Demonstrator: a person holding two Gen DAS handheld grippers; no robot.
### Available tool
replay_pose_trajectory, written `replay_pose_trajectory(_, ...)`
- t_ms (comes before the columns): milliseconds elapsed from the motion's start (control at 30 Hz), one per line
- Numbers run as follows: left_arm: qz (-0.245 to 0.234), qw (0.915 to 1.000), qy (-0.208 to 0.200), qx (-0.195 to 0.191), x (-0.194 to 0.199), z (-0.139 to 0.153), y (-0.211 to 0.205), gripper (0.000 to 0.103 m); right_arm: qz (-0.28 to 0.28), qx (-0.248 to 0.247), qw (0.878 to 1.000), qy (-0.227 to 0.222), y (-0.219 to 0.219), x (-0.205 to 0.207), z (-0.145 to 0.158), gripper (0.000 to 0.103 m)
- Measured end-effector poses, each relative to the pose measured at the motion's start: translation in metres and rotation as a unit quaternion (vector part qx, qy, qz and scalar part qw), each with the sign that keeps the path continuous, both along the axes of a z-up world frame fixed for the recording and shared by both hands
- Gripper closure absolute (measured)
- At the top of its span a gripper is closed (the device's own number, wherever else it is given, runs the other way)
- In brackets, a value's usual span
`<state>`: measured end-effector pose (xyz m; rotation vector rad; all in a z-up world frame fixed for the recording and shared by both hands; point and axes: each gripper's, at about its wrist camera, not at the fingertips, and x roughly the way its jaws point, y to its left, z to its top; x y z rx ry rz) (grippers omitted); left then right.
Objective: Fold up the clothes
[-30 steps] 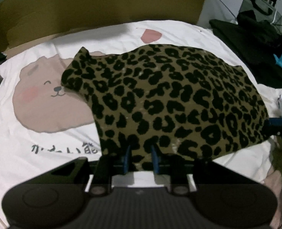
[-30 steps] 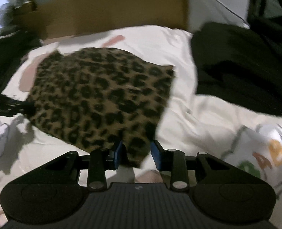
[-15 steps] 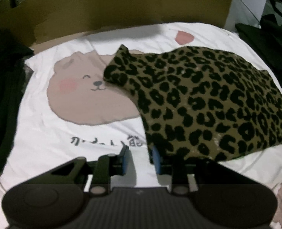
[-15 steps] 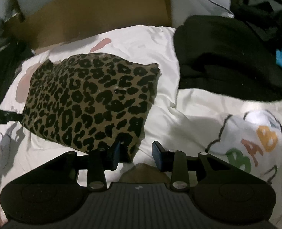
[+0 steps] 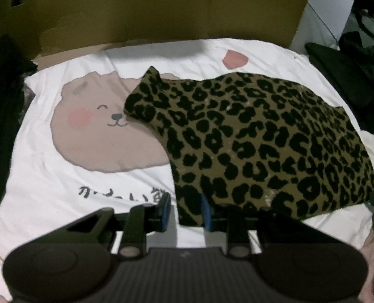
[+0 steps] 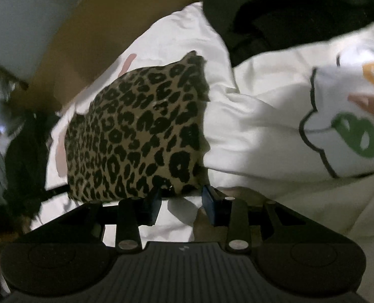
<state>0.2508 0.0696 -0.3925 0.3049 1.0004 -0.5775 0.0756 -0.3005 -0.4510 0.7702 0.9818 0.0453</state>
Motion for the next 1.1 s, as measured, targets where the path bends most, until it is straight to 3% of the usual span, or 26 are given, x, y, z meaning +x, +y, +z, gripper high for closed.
replay_pose_trajectory(233,0.004,0.9999,0.006,-0.010,0.003,-0.002,-0.001,0.073,-0.046,0.100,0.994,-0.004,-0.017,-0.001,-0.019,0.062)
replay_pose_trajectory(367,0.000,1.0000,0.003,-0.007,0.002,-0.002,-0.002,0.073,-0.072,0.156,0.985,0.009,-0.026,0.001,-0.029,0.086)
replay_pose_trajectory(500,0.005,0.9999,0.009,-0.010,0.003,-0.002,-0.001,0.072,-0.072,0.187,0.980,-0.018,-0.028,-0.001,-0.022,0.089)
replay_pose_trajectory(833,0.011,0.9987,0.040,-0.030,0.007,-0.006,0.005,0.070,-0.084,0.222,0.971,0.015,-0.006,0.006,-0.051,0.080)
replay_pose_trajectory(933,0.020,0.9978,0.048,-0.041,0.008,-0.009,0.009,0.063,-0.085,0.224,0.971,0.014,0.000,0.011,-0.054,0.080)
replay_pose_trajectory(1100,0.037,0.9956,0.061,-0.061,0.011,-0.015,0.016,0.058,-0.070,0.210,0.975,0.001,0.003,0.012,-0.048,0.089)
